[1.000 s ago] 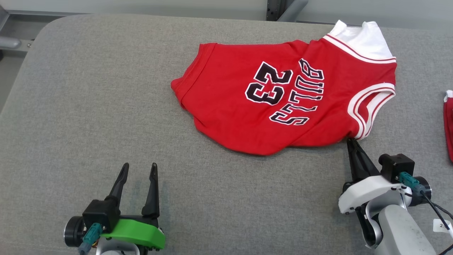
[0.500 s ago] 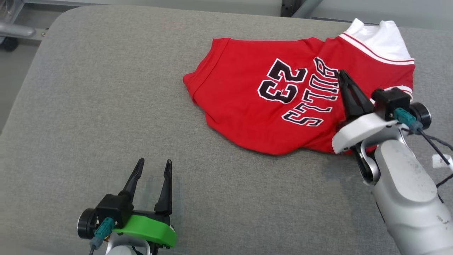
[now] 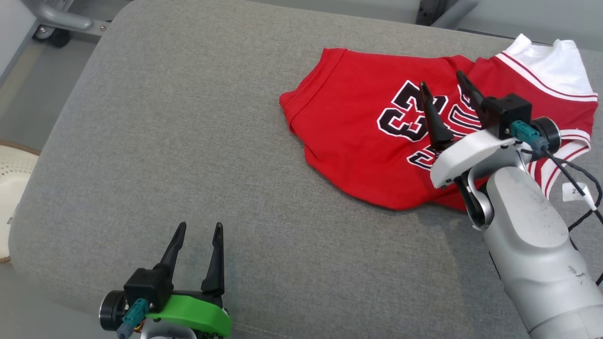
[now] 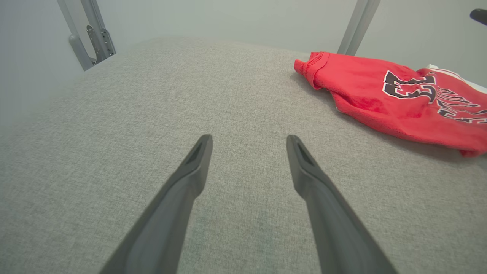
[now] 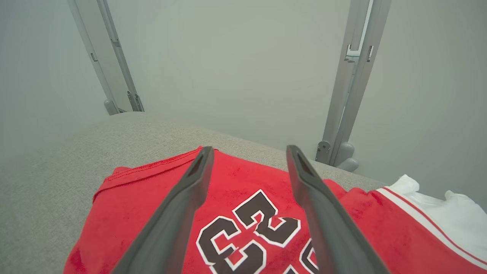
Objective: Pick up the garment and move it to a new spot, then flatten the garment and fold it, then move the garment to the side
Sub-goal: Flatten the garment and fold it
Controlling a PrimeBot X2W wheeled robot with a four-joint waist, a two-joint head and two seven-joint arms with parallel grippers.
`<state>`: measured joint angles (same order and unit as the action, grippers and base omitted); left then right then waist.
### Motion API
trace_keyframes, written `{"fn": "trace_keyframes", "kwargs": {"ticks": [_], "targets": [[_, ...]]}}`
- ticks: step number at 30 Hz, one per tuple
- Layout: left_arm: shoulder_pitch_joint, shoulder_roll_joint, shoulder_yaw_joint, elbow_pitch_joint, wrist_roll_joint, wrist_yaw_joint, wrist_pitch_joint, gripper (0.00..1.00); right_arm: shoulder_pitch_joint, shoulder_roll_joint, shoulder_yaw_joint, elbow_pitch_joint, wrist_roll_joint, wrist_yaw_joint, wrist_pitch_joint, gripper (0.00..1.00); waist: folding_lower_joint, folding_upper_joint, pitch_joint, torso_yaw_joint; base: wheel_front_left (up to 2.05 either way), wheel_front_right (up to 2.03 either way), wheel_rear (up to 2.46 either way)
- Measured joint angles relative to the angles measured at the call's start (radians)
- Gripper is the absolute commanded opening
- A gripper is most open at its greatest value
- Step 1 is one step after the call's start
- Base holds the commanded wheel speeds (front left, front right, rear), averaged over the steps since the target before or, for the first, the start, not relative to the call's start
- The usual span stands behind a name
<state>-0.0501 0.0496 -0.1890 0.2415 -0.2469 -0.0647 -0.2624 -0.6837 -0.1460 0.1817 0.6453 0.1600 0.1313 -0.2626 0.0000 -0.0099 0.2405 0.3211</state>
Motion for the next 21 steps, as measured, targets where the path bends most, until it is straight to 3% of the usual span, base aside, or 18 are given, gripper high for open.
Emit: {"fn": "trace_keyframes", "kwargs": {"ticks": [4,13,21], "targets": [[0.000,-0.001,0.015,-0.006,0.003,0.000,0.000,1.00,0.054,0.002,0.002,-0.039,0.016,0.000,0.000,1.00,0.0000,0.0000,-0.014,-0.029,0.00,0.00,0.00],[0.025,-0.001,0.067,-0.011,0.019,0.001,0.000,1.00,0.254,-0.014,-0.027,-0.264,0.081,0.000,0.000,1.00,0.0000,0.0000,-0.078,-0.131,0.00,0.00,0.00],[0.044,-0.001,0.091,-0.014,0.021,0.002,0.000,1.00,0.456,-0.016,-0.058,-0.345,0.083,0.000,0.000,1.00,0.0000,0.0000,-0.126,-0.221,0.00,0.00,0.00]]}}
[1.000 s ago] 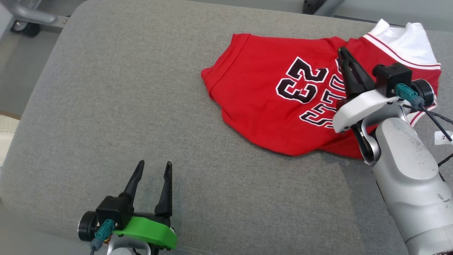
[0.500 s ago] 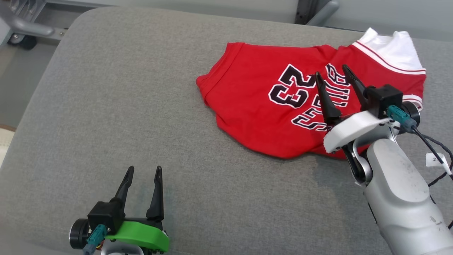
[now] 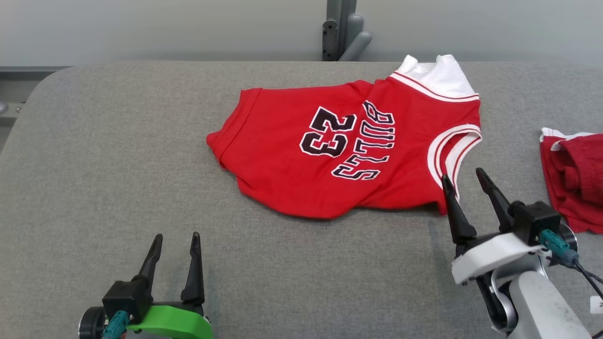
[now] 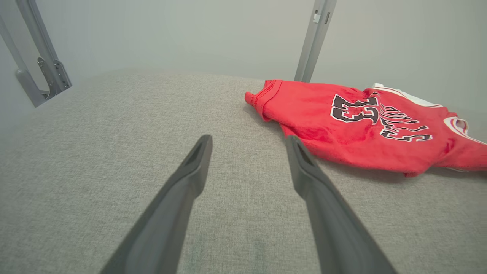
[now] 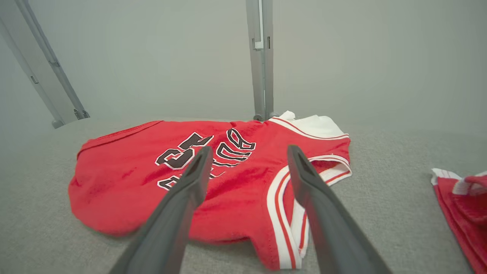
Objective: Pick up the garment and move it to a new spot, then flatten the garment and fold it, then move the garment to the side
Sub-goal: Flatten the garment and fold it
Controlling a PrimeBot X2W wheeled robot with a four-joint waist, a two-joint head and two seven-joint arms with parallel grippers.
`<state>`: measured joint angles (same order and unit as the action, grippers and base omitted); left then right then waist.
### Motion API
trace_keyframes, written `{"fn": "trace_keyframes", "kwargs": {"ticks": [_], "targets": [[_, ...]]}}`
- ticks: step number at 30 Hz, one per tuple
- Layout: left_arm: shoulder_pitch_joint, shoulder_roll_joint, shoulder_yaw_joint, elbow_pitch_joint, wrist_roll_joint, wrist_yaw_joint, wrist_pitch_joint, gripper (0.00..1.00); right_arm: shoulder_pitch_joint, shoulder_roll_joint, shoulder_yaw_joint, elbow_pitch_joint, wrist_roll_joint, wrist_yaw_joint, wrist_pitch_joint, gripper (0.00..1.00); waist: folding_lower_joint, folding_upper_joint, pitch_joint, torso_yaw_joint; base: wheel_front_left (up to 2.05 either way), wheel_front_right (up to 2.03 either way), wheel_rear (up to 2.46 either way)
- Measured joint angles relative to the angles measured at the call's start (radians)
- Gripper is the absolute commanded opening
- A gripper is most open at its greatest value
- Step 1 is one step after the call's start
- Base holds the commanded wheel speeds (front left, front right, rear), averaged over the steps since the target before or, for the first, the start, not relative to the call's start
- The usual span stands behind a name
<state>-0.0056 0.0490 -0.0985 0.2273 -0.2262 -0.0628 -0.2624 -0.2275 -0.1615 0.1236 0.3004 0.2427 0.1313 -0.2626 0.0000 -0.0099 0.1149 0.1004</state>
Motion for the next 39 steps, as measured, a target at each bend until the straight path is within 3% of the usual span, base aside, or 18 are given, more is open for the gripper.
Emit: {"fn": "trace_keyframes", "kwargs": {"ticks": [10,23,24,25,26,34,39], "targets": [[-0.006,0.000,-0.009,0.005,0.000,-0.008,0.000,1.00,0.086,0.020,-0.037,0.096,-0.053,0.000,0.000,1.00,0.0000,0.0000,0.027,-0.011,0.00,0.00,0.00],[-0.039,0.000,-0.024,0.011,-0.011,-0.010,0.000,1.00,-0.053,0.026,-0.086,0.269,-0.178,0.000,0.000,1.00,0.0000,0.0000,0.094,0.041,0.00,0.00,0.00],[-0.043,0.000,-0.026,0.011,-0.012,-0.010,0.000,1.00,-0.061,0.029,-0.086,0.275,-0.184,0.000,0.000,0.77,0.0000,0.0000,0.099,0.045,0.00,0.00,0.00],[-0.046,0.000,-0.026,0.010,-0.014,-0.010,0.000,1.00,-0.070,0.032,-0.086,0.276,-0.186,0.000,0.000,0.25,0.0000,0.0000,0.103,0.049,0.00,0.00,0.00],[-0.047,0.000,-0.026,0.009,-0.015,-0.010,0.000,1.00,-0.077,0.033,-0.083,0.276,-0.184,0.000,0.000,0.00,0.0000,0.0000,0.106,0.052,0.00,0.00,0.00],[-0.059,0.000,-0.049,0.005,-0.017,-0.012,0.000,1.00,-0.123,-0.003,-0.035,0.133,-0.121,0.000,0.000,0.00,0.0000,0.0000,0.135,0.067,0.00,0.00,0.00],[-0.093,0.000,-0.094,0.006,-0.021,-0.016,0.000,1.00,-0.257,-0.047,0.019,0.154,-0.122,0.000,0.008,0.00,0.0000,0.0000,0.154,0.095,0.00,0.00,0.00]]}}
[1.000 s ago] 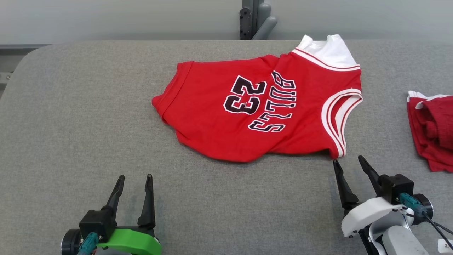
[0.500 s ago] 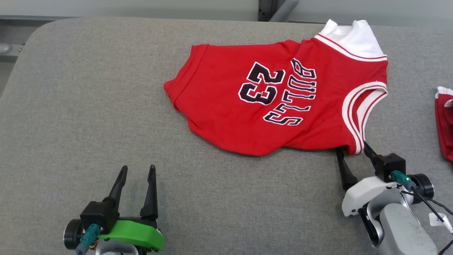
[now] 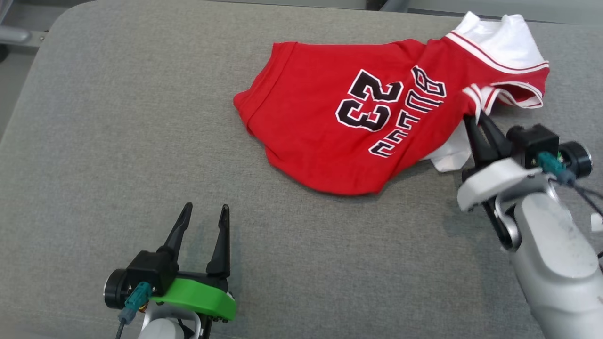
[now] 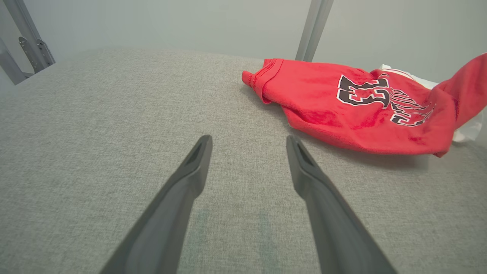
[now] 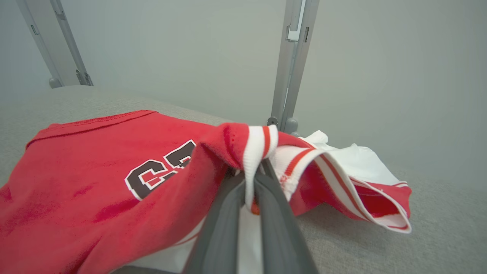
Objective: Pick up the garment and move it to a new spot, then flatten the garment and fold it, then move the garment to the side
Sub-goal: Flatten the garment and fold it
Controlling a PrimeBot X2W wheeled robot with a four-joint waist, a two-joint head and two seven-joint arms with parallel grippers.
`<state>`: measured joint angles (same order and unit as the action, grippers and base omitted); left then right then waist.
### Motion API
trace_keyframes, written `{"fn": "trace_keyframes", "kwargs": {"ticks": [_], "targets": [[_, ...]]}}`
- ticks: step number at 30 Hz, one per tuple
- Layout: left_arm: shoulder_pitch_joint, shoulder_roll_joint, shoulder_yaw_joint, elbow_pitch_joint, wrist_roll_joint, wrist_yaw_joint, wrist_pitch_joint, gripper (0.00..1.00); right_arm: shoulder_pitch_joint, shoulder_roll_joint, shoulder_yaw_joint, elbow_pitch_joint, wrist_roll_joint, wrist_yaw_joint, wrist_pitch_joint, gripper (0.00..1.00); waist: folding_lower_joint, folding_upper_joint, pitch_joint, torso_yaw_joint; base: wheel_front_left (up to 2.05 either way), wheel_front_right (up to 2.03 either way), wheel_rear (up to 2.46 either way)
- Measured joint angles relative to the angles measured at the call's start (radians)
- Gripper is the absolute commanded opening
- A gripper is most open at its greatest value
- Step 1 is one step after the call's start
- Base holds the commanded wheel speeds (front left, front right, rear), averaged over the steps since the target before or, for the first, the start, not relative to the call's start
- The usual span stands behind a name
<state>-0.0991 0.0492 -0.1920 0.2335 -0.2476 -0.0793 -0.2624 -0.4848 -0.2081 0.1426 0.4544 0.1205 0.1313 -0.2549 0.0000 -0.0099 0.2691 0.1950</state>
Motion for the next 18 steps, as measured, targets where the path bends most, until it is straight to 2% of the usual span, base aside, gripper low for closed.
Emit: {"fn": "trace_keyframes", "kwargs": {"ticks": [5,11,12,13,14,18], "targets": [[-0.023,0.000,-0.047,0.000,-0.017,0.003,0.000,1.00,-0.183,-0.046,0.017,0.096,-0.022,0.000,0.038,0.00,0.0000,0.0000,0.014,0.064,0.00,0.00,0.00],[-0.030,0.001,-0.095,-0.002,-0.055,0.019,0.000,1.00,-0.338,-0.100,-0.015,0.272,-0.087,0.000,0.083,0.00,0.0000,0.0000,0.028,0.172,0.00,0.00,0.00],[-0.030,0.001,-0.100,-0.002,-0.060,0.023,0.000,1.00,-0.351,-0.111,-0.031,0.301,-0.103,0.000,0.096,0.32,0.0000,0.0000,0.030,0.192,0.00,0.00,0.00],[-0.029,0.001,-0.102,-0.003,-0.063,0.028,0.000,1.00,-0.363,-0.121,-0.049,0.329,-0.119,0.000,0.103,0.72,0.0000,0.0000,0.032,0.212,0.00,0.00,0.00],[-0.027,0.001,-0.103,-0.004,-0.064,0.033,0.000,1.00,-0.373,-0.132,-0.067,0.351,-0.136,0.000,0.104,1.00,0.0000,0.0000,0.034,0.232,0.00,0.00,0.00],[0.000,0.001,-0.096,-0.006,-0.070,0.045,0.000,1.00,-0.407,-0.133,-0.124,0.400,-0.192,0.000,0.069,1.00,0.0000,0.0000,0.039,0.305,0.00,0.00,0.00]]}}
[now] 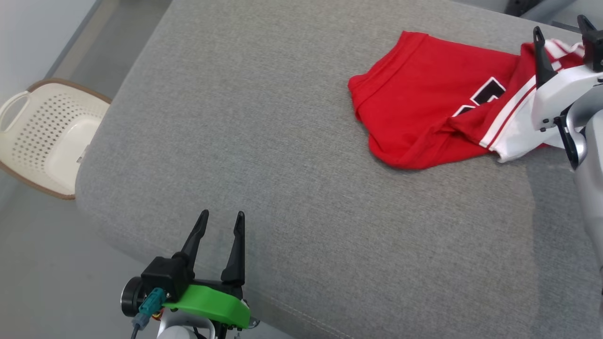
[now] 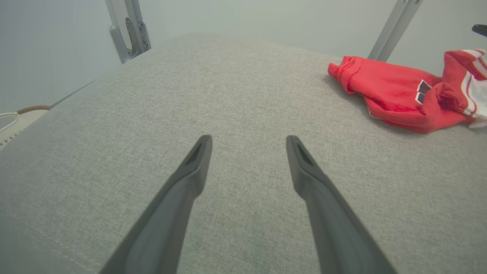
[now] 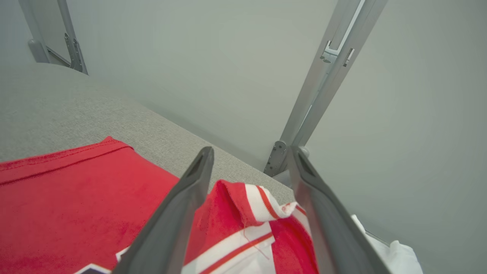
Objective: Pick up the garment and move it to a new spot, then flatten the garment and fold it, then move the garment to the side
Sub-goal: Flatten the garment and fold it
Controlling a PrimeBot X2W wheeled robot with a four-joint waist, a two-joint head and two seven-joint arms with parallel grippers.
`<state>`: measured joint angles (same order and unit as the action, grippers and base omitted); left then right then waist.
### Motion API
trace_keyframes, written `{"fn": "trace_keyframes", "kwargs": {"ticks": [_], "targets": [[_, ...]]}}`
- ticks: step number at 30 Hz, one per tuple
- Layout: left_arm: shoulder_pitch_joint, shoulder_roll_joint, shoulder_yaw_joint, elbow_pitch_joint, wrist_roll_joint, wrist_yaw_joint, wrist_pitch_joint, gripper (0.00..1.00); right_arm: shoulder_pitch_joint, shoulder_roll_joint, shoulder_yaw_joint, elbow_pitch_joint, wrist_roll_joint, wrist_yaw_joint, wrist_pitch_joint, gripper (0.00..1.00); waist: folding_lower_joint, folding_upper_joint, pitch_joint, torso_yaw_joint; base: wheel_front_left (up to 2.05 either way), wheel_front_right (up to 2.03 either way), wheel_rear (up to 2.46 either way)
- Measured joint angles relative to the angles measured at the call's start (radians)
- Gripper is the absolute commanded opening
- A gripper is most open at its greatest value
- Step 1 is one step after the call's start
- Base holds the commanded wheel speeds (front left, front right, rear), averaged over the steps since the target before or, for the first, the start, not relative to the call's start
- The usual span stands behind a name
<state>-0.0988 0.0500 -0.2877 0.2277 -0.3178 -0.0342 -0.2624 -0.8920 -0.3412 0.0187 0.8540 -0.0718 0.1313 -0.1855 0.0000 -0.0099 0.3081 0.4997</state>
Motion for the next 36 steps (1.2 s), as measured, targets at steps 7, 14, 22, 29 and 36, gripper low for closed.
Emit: {"fn": "trace_keyframes", "kwargs": {"ticks": [7,14,22,29,36], "targets": [[0.017,0.000,0.026,-0.004,0.007,0.002,0.000,1.00,-0.014,0.076,-0.017,0.015,-0.002,0.000,-0.063,1.00,0.0000,0.0000,-0.005,0.035,0.00,0.00,0.00],[0.013,-0.001,0.041,-0.003,0.022,-0.007,0.000,1.00,0.087,0.108,0.022,-0.038,0.116,0.000,-0.076,1.00,0.0000,0.0000,-0.017,-0.037,0.00,0.00,0.00],[0.015,-0.001,0.042,0.000,0.031,-0.011,0.000,1.00,0.270,0.082,0.010,-0.114,0.223,0.000,-0.076,1.00,0.0000,0.0000,-0.052,-0.129,0.00,0.00,0.00],[0.009,-0.001,0.045,0.001,0.040,-0.018,0.000,1.00,0.311,0.075,0.006,-0.126,0.238,0.000,-0.076,1.00,0.0000,0.0000,-0.052,-0.175,0.00,0.00,0.00],[0.007,-0.001,0.049,0.000,0.047,-0.019,0.000,1.00,0.302,0.079,0.002,-0.100,0.245,0.000,-0.076,1.00,0.0000,0.0000,-0.027,-0.160,0.00,0.00,0.00]]}}
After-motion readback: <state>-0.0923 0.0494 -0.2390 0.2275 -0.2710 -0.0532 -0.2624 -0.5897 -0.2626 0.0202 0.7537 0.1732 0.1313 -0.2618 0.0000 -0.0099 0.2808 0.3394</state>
